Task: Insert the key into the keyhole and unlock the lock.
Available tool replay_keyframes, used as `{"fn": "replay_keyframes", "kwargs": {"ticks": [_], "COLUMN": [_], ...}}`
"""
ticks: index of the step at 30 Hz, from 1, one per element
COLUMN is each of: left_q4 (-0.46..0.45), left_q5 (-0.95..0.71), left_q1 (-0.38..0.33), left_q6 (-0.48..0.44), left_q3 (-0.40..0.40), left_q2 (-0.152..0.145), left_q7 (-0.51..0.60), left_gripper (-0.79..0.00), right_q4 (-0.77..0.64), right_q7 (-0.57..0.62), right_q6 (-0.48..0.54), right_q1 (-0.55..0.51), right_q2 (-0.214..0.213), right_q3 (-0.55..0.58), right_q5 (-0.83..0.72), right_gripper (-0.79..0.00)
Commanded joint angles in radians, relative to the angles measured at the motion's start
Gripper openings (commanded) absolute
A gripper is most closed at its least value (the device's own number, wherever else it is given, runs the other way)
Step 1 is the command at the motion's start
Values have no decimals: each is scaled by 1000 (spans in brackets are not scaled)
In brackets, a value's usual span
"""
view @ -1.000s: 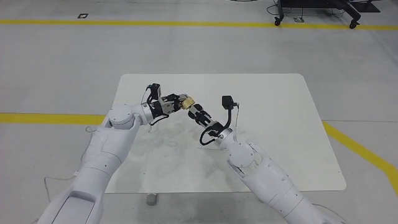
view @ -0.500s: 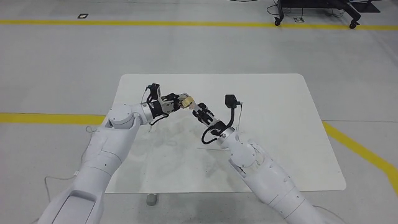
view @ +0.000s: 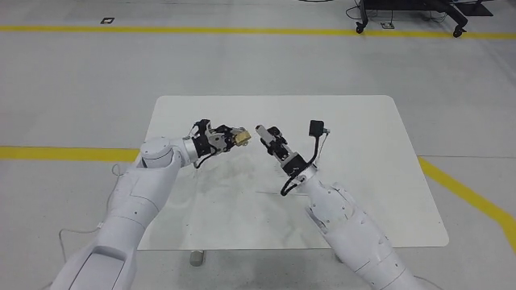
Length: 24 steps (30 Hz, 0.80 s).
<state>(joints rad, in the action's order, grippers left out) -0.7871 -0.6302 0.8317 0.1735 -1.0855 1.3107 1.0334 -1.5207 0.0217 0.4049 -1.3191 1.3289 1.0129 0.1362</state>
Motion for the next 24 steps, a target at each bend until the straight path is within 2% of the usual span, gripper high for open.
{"fn": "replay_keyframes", "kwargs": {"ticks": [1, 2, 3, 4, 10, 17, 24], "left_q4": [19, 29, 38, 49, 106, 143, 154], "left_q5": [-23, -35, -47, -61, -132, -132, -132], "left_q1": [-7, -11, -14, -18, -38, -58, -64], "left_q6": [44, 62, 77, 93, 151, 148, 111], "left_q3": [9, 14, 17, 20, 29, 40, 43], "left_q2": [5, 7, 10, 12, 26, 32, 36], "left_q7": [31, 47, 61, 75, 135, 145, 143], "left_gripper": [-785, -785, -785, -785, -785, -785, -785], "right_q4": [-3, 5, 13, 27, 83, 89, 90], "right_q7": [40, 62, 89, 119, 156, 170, 159], "right_q6": [88, 116, 148, 172, 204, 221, 85], "right_q1": [-10, -9, -6, 0, 34, 38, 43], "right_q2": [0, 0, 1, 2, 9, 12, 14], "right_q3": [-3, -4, -10, -15, -28, -27, -29], "right_q5": [-49, -76, -113, -150, -153, -136, -59], "right_gripper": [-194, -308, -514, -785, -785, -785, -785]}}
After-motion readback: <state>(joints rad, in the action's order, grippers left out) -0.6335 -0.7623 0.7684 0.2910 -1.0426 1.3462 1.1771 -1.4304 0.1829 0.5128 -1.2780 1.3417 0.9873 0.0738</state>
